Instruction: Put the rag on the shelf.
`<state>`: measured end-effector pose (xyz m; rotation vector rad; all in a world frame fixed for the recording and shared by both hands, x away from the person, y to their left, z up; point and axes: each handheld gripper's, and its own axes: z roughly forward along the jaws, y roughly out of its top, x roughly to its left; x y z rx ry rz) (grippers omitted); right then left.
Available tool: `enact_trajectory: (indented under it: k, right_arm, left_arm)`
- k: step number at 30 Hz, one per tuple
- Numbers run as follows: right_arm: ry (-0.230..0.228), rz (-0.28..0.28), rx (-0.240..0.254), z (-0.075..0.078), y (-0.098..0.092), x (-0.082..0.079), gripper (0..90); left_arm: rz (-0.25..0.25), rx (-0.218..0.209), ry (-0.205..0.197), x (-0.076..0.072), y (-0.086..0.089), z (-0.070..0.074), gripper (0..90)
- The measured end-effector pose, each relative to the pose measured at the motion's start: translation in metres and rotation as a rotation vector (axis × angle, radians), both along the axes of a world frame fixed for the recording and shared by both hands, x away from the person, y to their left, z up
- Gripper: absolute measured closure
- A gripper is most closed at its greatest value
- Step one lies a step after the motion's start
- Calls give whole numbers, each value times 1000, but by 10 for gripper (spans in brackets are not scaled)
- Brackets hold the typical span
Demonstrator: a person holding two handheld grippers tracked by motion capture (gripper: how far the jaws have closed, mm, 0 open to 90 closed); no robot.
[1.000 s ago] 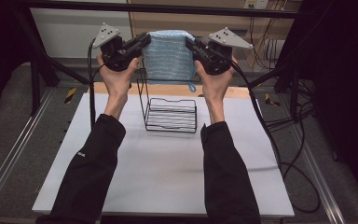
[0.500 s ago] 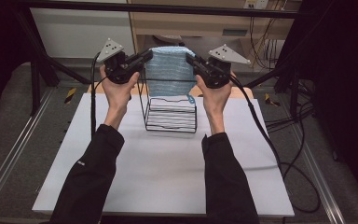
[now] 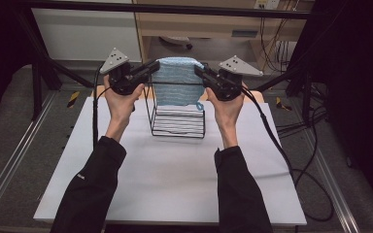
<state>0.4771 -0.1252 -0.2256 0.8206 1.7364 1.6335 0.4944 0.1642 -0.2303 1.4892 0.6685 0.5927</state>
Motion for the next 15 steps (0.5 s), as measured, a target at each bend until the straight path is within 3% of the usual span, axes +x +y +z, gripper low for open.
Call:
enact_trajectory:
  k: [6,15]
  right_arm:
    - [13,25,-6,-5,-4,-5,800]
    - [34,70,-36,-8,-7,-12,791]
  left_arm:
    - [-24,28,-8,-8,2,-1,821]
    - [-69,49,16,-18,7,-5,816]
